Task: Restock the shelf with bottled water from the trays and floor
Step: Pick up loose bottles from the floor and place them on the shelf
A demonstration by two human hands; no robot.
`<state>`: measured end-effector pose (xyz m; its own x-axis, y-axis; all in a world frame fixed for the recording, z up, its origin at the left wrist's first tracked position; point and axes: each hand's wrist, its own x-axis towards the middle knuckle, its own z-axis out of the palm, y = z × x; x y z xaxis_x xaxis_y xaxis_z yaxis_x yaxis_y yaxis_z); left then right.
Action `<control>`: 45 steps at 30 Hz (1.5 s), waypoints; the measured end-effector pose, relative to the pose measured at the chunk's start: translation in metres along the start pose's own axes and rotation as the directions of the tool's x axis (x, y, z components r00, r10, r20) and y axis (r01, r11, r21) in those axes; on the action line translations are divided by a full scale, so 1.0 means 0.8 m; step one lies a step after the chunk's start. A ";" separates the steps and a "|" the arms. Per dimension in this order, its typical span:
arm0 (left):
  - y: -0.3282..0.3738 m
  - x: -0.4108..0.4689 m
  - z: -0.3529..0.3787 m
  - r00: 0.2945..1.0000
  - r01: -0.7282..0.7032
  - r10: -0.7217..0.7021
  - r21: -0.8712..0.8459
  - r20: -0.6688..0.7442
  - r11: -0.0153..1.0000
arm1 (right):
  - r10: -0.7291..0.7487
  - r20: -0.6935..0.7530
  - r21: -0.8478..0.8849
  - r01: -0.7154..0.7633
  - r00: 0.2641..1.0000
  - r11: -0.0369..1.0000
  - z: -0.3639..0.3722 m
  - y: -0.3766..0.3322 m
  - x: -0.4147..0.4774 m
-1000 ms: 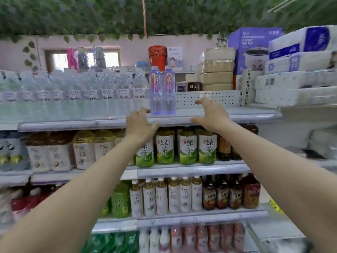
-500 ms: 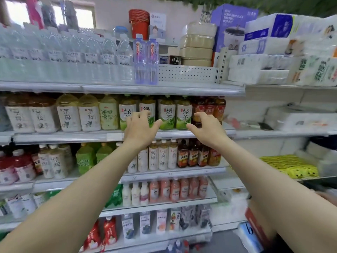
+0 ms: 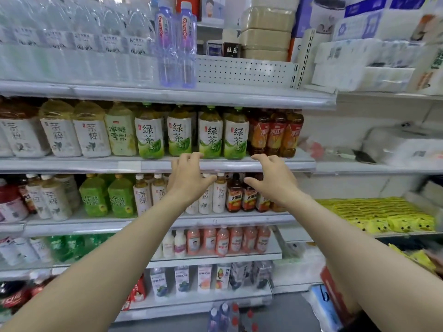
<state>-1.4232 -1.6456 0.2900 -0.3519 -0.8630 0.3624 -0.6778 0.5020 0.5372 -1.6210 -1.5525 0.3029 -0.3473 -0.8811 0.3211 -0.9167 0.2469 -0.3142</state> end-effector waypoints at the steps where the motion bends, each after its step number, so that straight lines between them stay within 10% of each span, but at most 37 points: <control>1: -0.003 0.004 0.011 1.000 0.019 -0.019 0.003 0.011 1.000 | 0.002 0.018 0.005 -0.002 1.000 1.000 0.009 0.008 0.006; 12: -0.091 -0.011 0.167 0.948 0.199 -0.212 0.077 0.238 0.977 | 0.105 0.272 -0.002 -0.108 0.957 0.994 0.175 0.096 0.017; 30: -0.427 -0.230 0.603 0.604 0.520 -0.518 0.193 0.606 0.832 | 0.395 0.653 0.033 -0.545 0.646 0.838 0.748 0.294 -0.211; 45: -0.642 -0.289 0.991 0.718 0.576 -0.273 -0.326 0.641 0.749 | 0.318 0.353 0.125 -0.381 0.880 0.916 1.095 0.416 -0.189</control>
<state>-1.5056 -1.7489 -0.6739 -0.4807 -0.7928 -0.3746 -0.5002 -0.1029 0.8597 -1.7005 -1.6902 -0.6330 -0.5269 -0.8395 -0.1330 -0.6829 0.5113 -0.5217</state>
